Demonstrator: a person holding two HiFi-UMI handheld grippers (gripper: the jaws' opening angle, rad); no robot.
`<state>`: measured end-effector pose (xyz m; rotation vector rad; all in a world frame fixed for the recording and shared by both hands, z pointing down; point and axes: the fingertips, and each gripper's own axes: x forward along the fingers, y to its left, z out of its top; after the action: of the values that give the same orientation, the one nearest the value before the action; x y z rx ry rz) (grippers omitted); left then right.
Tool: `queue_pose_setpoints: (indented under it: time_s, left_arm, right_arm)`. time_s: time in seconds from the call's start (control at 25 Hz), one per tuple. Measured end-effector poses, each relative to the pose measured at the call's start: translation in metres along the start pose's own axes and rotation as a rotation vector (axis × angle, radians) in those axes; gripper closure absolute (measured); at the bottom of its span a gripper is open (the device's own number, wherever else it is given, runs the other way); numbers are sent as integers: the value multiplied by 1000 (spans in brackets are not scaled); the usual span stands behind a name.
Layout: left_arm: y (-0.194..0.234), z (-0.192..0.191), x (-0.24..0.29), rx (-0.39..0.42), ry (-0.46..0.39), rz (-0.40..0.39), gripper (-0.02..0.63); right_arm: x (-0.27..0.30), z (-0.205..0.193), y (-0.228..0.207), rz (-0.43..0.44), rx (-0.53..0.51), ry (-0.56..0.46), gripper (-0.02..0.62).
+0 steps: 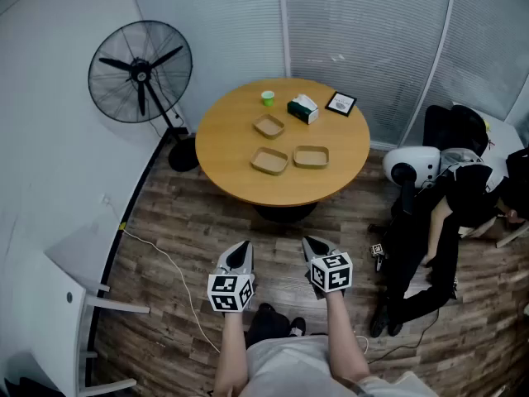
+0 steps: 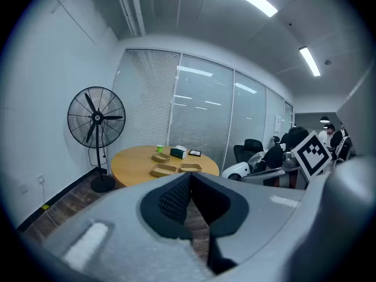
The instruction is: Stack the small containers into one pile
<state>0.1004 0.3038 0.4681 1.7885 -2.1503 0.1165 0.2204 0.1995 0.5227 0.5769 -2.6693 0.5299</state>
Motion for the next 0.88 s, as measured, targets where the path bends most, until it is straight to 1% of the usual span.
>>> queue_pose_setpoints:
  time_s: [0.2, 0.32, 0.4, 0.72, 0.88]
  left_arm:
    - [-1, 9, -8, -26, -9, -8, 603]
    - [-5, 13, -10, -41, -25, -17, 603]
    - [-6, 13, -11, -48, -27, -19, 603]
    - [-2, 5, -13, -38, -5, -25, 601]
    - [0, -1, -1, -28, 13, -36, 601]
  right_arm:
    - [-1, 0, 3, 3, -14, 7, 598]
    - [-4, 0, -2, -24, -31, 13, 598]
    - [-5, 1, -4, -28, -38, 2, 598]
    - [-7, 7, -1, 38, 19, -37, 595]
    - [2, 4, -10, 45, 34, -26, 595]
